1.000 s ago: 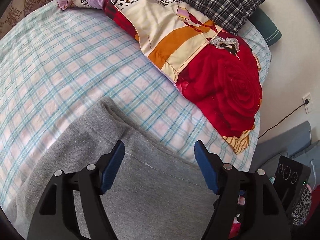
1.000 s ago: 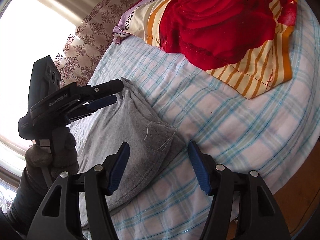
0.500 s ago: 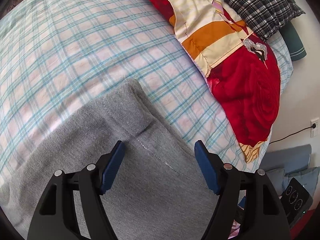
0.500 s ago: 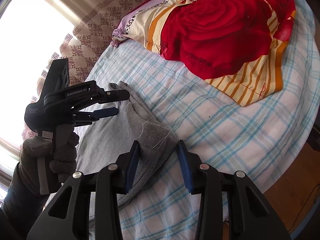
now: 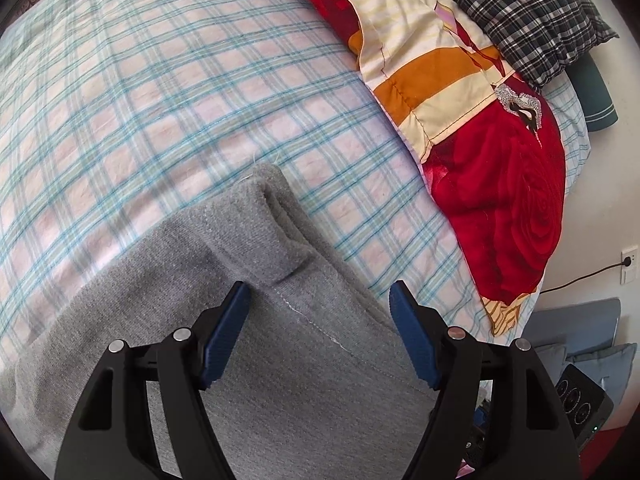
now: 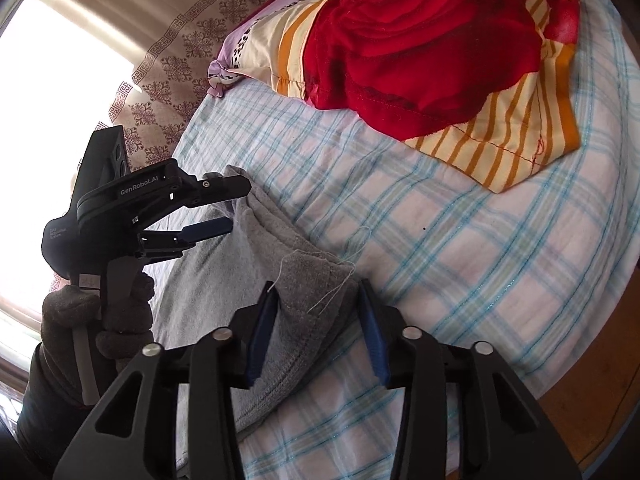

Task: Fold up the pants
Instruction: 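Open both grippers and reposition them over the folded sweatpants, then grasp the leg end with the left gripper while the right gripper pinches the fold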

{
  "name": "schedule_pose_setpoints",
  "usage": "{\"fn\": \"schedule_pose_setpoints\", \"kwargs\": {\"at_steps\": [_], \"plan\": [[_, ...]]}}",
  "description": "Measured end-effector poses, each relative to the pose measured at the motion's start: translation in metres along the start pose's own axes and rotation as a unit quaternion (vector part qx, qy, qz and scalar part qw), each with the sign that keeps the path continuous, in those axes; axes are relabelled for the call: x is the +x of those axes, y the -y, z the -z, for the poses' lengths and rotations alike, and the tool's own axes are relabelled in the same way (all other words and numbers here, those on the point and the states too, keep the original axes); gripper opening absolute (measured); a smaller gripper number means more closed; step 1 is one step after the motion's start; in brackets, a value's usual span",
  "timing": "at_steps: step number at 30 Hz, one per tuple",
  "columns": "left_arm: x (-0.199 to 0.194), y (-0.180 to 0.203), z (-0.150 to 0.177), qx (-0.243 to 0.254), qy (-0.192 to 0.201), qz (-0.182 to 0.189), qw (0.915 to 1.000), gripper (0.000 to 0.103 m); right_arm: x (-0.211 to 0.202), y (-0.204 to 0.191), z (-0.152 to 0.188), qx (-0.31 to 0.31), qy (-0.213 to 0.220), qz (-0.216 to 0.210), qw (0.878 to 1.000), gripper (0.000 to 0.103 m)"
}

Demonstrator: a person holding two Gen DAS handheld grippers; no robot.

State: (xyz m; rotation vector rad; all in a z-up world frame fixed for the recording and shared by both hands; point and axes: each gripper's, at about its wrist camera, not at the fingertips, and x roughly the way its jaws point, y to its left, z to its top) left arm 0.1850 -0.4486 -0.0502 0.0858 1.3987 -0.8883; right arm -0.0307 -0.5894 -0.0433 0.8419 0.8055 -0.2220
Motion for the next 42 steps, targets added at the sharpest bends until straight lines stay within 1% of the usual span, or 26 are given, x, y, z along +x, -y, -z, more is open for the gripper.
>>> {"fn": "schedule_pose_setpoints", "kwargs": {"at_steps": [1, 4, 6, 8, 10, 13, 16, 17, 18, 19, 20, 21, 22, 23, 26, 28, 33, 38, 42], "plan": [[-0.001, 0.000, 0.000, -0.002, 0.000, 0.001, 1.0000, 0.074, -0.003, -0.006, 0.000, -0.013, 0.005, -0.003, 1.000, 0.022], [-0.004, -0.003, 0.000, -0.013, -0.005, 0.012, 0.9998, 0.074, -0.020, -0.033, 0.002, -0.089, 0.032, -0.002, 0.996, 0.021], [-0.007, -0.004, 0.000, -0.019, -0.005, 0.022, 0.9996, 0.076, -0.029, -0.055, 0.007, -0.146, 0.049, 0.003, 0.988, 0.021], [-0.014, -0.001, -0.001, -0.012, -0.002, 0.030, 0.9995, 0.084, -0.034, -0.075, 0.014, -0.196, 0.060, 0.007, 0.979, 0.021], [-0.018, 0.002, -0.002, -0.006, -0.010, 0.031, 0.9994, 0.087, -0.039, -0.090, 0.022, -0.236, 0.064, 0.006, 0.970, 0.021], [-0.020, 0.005, -0.005, 0.007, -0.035, 0.011, 0.9993, 0.088, -0.041, -0.108, 0.033, -0.280, 0.066, 0.005, 0.958, 0.021], [-0.019, 0.007, -0.006, 0.029, -0.049, -0.030, 0.9979, 0.088, -0.044, -0.122, 0.042, -0.308, 0.068, 0.003, 0.949, 0.021], [-0.019, 0.007, -0.005, 0.036, -0.050, -0.046, 0.9970, 0.079, -0.044, -0.125, 0.045, -0.315, 0.069, 0.002, 0.947, 0.021], [-0.019, 0.006, -0.004, 0.041, -0.053, -0.054, 0.9963, 0.072, -0.045, -0.127, 0.047, -0.319, 0.069, 0.002, 0.945, 0.021], [-0.020, 0.004, -0.002, 0.044, -0.055, -0.065, 0.9954, 0.056, -0.044, -0.128, 0.049, -0.322, 0.068, 0.001, 0.944, 0.021], [-0.022, 0.001, -0.001, 0.043, -0.054, -0.070, 0.9952, 0.045, -0.044, -0.129, 0.049, -0.321, 0.065, -0.001, 0.945, 0.021], [-0.025, -0.003, 0.000, 0.043, -0.054, -0.069, 0.9952, 0.038, -0.045, -0.129, 0.050, -0.318, 0.063, -0.002, 0.946, 0.021], [-0.028, -0.006, 0.002, 0.042, -0.052, -0.073, 0.9951, 0.027, -0.046, -0.130, 0.051, -0.318, 0.062, -0.004, 0.946, 0.021], [-0.034, -0.010, 0.003, 0.039, -0.047, -0.072, 0.9955, 0.023, -0.047, -0.131, 0.051, -0.319, 0.063, -0.007, 0.946, 0.021], [-0.056, -0.019, 0.009, 0.036, -0.029, -0.060, 0.9972, 0.020, -0.053, -0.140, 0.054, -0.323, 0.063, -0.024, 0.944, 0.021], [-0.075, -0.026, 0.014, 0.032, -0.012, -0.053, 0.9980, 0.019, -0.058, -0.147, 0.057, -0.326, 0.059, -0.042, 0.943, 0.021], [-0.127, -0.056, 0.037, -0.004, 0.033, -0.031, 0.9990, 0.019, -0.063, -0.169, 0.064, -0.330, 0.033, -0.101, 0.938, 0.021], [-0.172, -0.104, 0.080, -0.055, 0.071, -0.013, 0.9959, 0.019, -0.057, -0.201, 0.083, -0.348, -0.012, -0.160, 0.924, 0.021], [-0.197, -0.141, 0.116, -0.091, 0.098, -0.003, 0.9910, 0.019, -0.048, -0.231, 0.111, -0.377, -0.051, -0.190, 0.905, 0.021]]}}
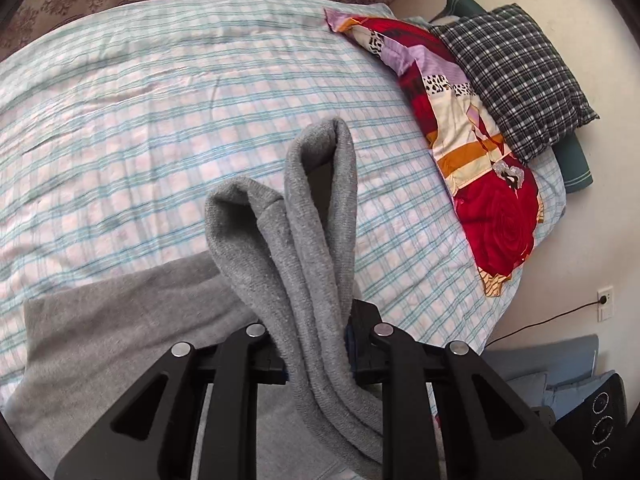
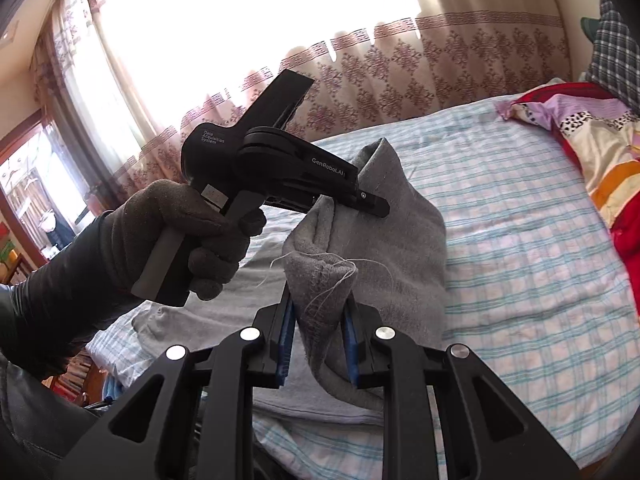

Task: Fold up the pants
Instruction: 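Grasp the leg end with the left gripper while the right gripper pinches the fold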

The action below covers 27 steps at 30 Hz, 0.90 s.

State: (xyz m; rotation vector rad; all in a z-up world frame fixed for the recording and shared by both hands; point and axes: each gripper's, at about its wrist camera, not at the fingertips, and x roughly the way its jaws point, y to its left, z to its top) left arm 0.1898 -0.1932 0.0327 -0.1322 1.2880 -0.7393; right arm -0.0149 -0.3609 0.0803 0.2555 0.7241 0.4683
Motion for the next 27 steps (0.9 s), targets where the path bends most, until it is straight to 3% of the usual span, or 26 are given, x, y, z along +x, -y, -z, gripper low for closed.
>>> {"fn": "schedule_pose_setpoints", "kwargs": {"at_steps": [7, 14, 27], "plan": [[-0.024, -0.068, 0.042, -0.037, 0.031, 0.011, 0.9988, 0.019, 0.053, -0.047, 0.014, -0.036, -0.072, -0.044, 0.996, 0.021], [-0.013, -0.119, 0.071, -0.068, 0.043, 0.031, 0.9962, 0.019, 0.099, -0.064, 0.033, -0.049, -0.143, -0.047, 0.987, 0.021], [-0.007, -0.154, 0.095, -0.075, 0.054, 0.028, 0.9953, 0.019, 0.142, -0.069, 0.052, -0.028, -0.217, -0.074, 0.973, 0.024]]}}
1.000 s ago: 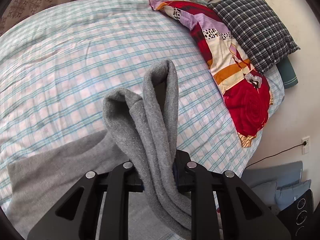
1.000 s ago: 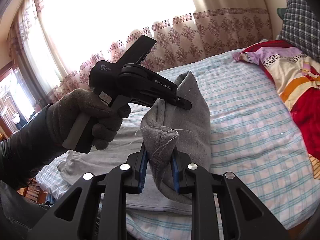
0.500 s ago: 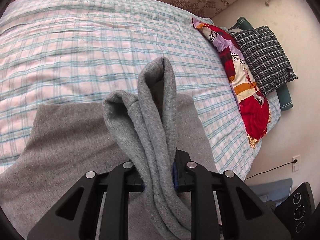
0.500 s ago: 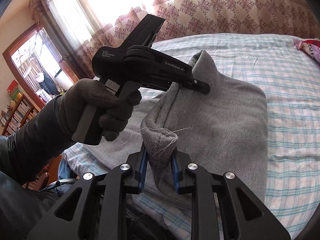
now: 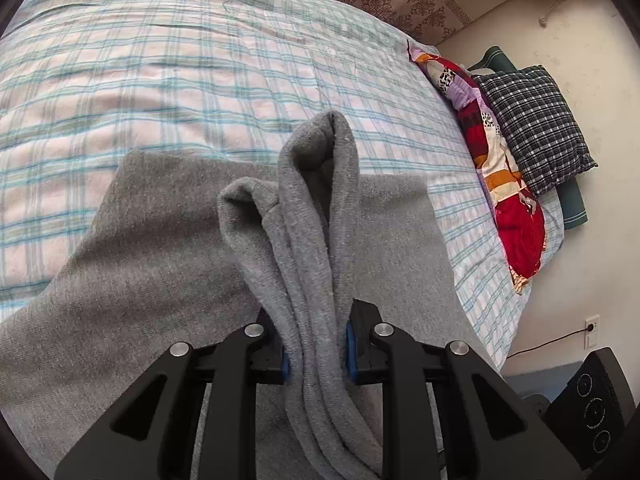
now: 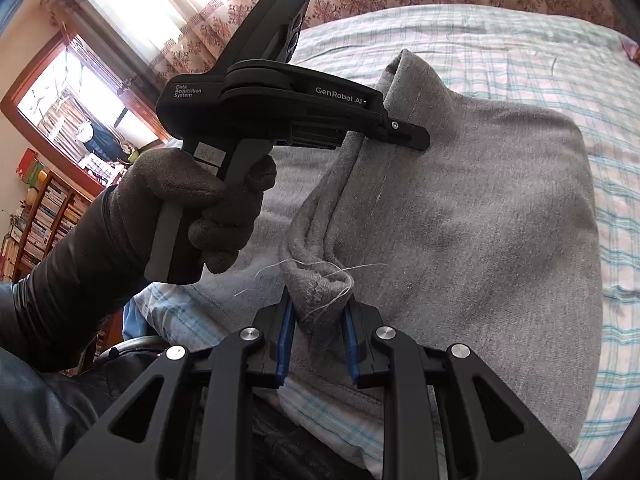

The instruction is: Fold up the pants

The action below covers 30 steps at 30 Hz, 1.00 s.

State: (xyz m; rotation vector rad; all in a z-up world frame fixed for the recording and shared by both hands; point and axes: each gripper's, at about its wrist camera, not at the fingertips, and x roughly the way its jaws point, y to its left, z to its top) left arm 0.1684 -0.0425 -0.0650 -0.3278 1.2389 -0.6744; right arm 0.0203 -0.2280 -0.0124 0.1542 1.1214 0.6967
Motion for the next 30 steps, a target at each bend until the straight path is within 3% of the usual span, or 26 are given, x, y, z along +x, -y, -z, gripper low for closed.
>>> {"fn": "schedule_pose_setpoints", "kwargs": {"at_steps": [3, 7, 8, 13, 16, 21, 26, 30], "plan": [[0.003, -0.007, 0.004, -0.007, 0.002, -0.027, 0.9996, 0.035, -0.009, 0.004, 0.001, 0.006, 0.002, -0.006, 1.000, 0.039], [-0.010, -0.018, 0.006, -0.026, 0.016, -0.063, 0.9975, 0.066, -0.049, 0.015, 0.010, 0.019, 0.039, -0.019, 0.999, 0.040], [-0.016, -0.020, 0.006, -0.029, 0.024, -0.071, 0.9968, 0.070, -0.061, 0.022, 0.015, 0.029, 0.050, -0.015, 0.998, 0.040], [-0.047, -0.007, 0.009, -0.012, 0.055, -0.098, 0.9936, 0.070, -0.106, 0.060, 0.039, 0.099, 0.098, 0.018, 0.990, 0.040], [-0.058, 0.023, 0.019, 0.029, 0.067, -0.083, 0.9938, 0.070, -0.109, 0.073, 0.047, 0.119, 0.104, 0.032, 0.987, 0.042], [-0.045, 0.065, 0.043, 0.083, 0.056, -0.057, 0.9934, 0.070, -0.080, 0.075, 0.054, 0.115, 0.069, 0.059, 0.989, 0.042], [-0.005, 0.049, 0.064, 0.078, 0.014, -0.092, 0.9926, 0.070, -0.062, 0.083, 0.065, 0.121, 0.040, 0.078, 0.989, 0.040], [-0.004, 0.050, 0.070, 0.100, 0.019, -0.097, 0.9900, 0.070, -0.063, 0.079, 0.065, 0.115, 0.033, 0.091, 0.989, 0.040]]}}
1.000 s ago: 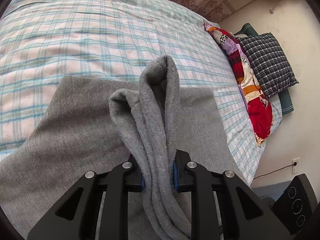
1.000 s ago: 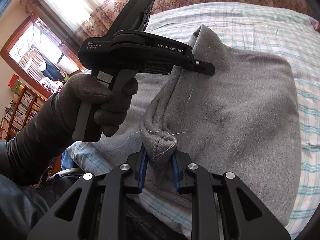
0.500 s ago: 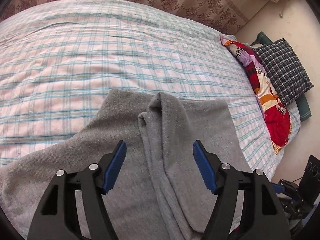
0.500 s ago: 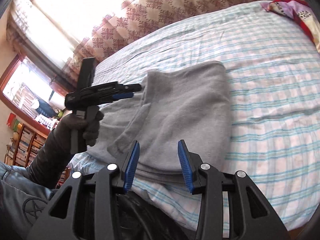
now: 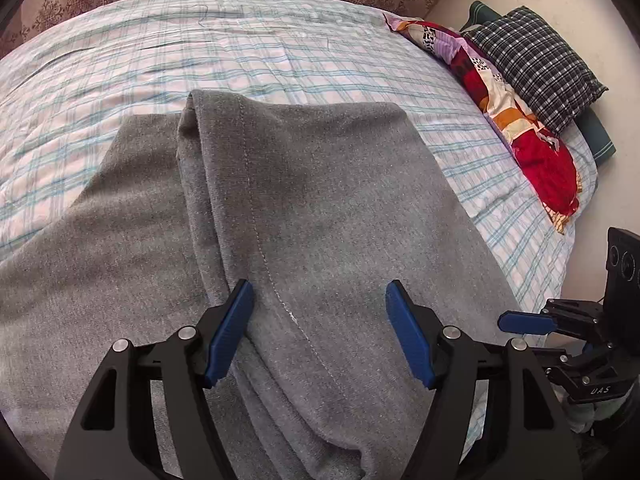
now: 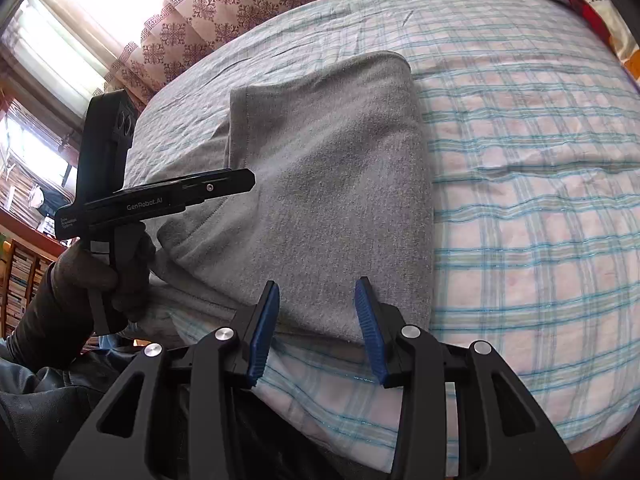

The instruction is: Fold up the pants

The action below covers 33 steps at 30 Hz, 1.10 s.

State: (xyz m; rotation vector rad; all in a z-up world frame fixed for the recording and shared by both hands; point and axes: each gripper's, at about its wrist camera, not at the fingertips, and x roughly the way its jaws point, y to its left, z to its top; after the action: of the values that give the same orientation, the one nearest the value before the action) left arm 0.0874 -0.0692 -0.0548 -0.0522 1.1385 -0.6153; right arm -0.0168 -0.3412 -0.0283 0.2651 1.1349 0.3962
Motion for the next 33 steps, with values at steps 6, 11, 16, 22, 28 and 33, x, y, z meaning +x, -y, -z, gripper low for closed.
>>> {"fn": "schedule_pose_setpoints", "kwargs": {"at_steps": [6, 11, 16, 22, 28, 33], "plan": [[-0.012, -0.002, -0.025, -0.028, 0.014, 0.013, 0.9994, 0.070, -0.021, -0.031, -0.034, -0.059, 0.071, 0.040, 0.995, 0.040], [-0.003, 0.002, -0.062, -0.036, 0.034, 0.000, 0.9988, 0.071, 0.018, -0.048, -0.059, -0.087, 0.065, 0.065, 0.992, 0.040], [0.023, -0.019, -0.079, -0.077, 0.015, 0.001, 0.9969, 0.070, 0.055, -0.049, -0.045, -0.096, 0.006, 0.083, 0.992, 0.040], [0.036, -0.031, -0.075, -0.090, 0.009, 0.019, 0.9957, 0.070, 0.055, -0.039, -0.037, -0.085, 0.002, 0.068, 0.994, 0.041], [0.025, -0.021, -0.080, -0.085, -0.006, -0.001, 0.9964, 0.072, 0.004, -0.025, -0.032, -0.043, 0.042, 0.034, 0.998, 0.041], [0.015, 0.015, -0.090, -0.036, -0.012, -0.039, 0.9985, 0.080, -0.032, 0.012, -0.009, 0.041, 0.064, 0.050, 0.996, 0.041]]}}
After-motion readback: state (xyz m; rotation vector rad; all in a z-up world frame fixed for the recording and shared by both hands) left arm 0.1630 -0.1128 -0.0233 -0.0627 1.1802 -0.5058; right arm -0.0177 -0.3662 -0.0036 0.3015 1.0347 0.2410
